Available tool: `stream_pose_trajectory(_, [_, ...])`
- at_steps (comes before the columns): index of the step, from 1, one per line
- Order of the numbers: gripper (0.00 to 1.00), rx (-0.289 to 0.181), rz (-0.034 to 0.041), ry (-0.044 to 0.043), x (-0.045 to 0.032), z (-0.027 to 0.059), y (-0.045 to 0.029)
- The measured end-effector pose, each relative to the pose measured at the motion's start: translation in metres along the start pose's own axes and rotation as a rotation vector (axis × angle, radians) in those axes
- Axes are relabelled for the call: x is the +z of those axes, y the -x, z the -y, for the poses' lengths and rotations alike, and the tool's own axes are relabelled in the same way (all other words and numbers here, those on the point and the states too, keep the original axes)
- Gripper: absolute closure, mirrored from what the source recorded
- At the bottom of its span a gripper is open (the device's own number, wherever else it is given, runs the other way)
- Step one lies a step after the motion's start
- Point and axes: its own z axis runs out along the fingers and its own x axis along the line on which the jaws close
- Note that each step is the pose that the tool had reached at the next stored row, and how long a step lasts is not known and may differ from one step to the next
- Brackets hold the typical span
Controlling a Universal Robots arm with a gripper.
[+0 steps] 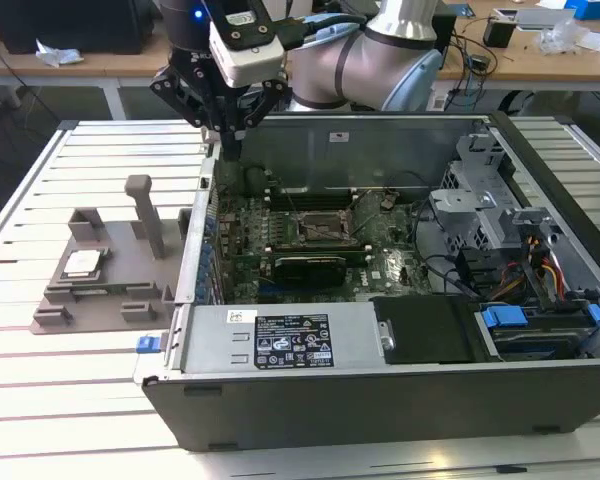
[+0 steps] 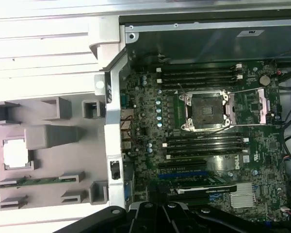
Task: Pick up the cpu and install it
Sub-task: 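Reach for the cpu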
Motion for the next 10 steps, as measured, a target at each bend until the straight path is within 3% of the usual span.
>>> stream_pose_trajectory(6, [0.89, 0.000, 0.0000, 0.0000, -0.0003, 0.0008, -0.0114])
stream_pose_trajectory(10, [0.89, 0.000, 0.0000, 0.0001, -0.0006, 0.0020, -0.0265])
